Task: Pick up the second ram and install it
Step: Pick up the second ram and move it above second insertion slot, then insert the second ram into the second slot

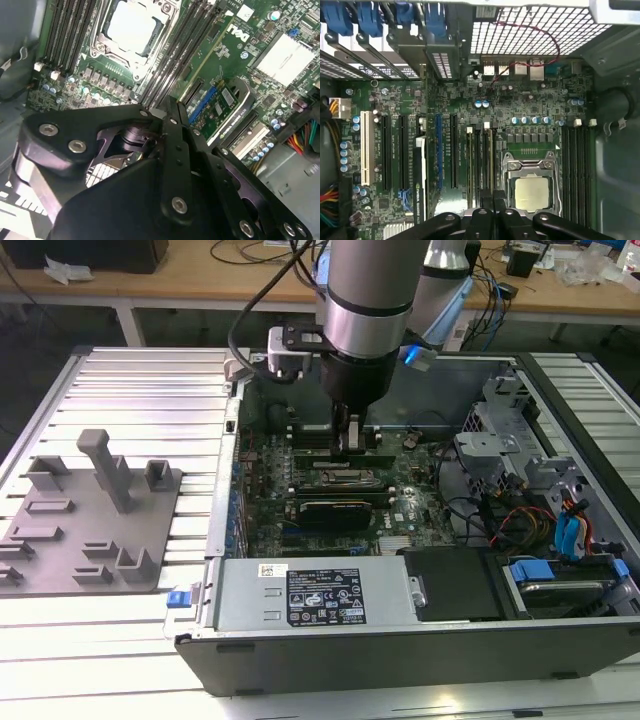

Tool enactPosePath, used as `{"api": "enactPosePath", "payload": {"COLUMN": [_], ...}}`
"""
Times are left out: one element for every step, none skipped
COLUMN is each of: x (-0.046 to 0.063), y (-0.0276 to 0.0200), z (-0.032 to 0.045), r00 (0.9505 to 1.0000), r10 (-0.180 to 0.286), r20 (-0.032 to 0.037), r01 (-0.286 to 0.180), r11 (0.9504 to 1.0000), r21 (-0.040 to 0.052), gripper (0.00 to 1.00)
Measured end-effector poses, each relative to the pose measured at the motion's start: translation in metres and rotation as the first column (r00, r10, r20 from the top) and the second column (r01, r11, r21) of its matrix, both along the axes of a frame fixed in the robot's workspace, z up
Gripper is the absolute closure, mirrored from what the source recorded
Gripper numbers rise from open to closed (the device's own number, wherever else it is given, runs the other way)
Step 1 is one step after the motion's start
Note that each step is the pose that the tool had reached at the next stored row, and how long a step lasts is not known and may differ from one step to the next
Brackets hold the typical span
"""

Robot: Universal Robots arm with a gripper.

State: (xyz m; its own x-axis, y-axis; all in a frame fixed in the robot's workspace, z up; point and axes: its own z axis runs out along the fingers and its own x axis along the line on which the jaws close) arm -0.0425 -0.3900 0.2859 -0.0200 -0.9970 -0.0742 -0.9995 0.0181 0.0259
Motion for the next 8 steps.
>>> {"api": "enactPosePath", "payload": {"x": [0.0000,0.0000,0.0000,0.0000,0.0000,0.0000,0.0000,0.0000], "y": [0.0000,0.0000,0.0000,0.0000,0.0000,0.0000,0.0000,0.0000], "z": [-0.0020,-0.0029,-0.0030,-0.0032,-0.0033,-0.0034,-0.0034,-0.0034], "r00": [1.0000,1.0000,1.0000,1.0000,1.0000,1.0000,1.0000,1.0000], "r10": [0.000,0.000,0.000,0.000,0.000,0.000,0.000,0.000], "r20": [0.0000,0.0000,0.0000,0.0000,0.0001,0.0000,0.0000,0.0000], "r01": [0.000,0.000,0.000,0.000,0.000,0.000,0.000,0.000], "r11": [1.0000,1.0000,1.0000,1.0000,1.0000,1.0000,1.0000,1.0000], "r21": [-0.0002,-0.0005,-0.0006,-0.0005,-0.0005,-0.0005,-0.0005,-0.0006], "gripper": [0.91,0.91,0.91,0.91,0.91,0.91,0.91,0.91]}}
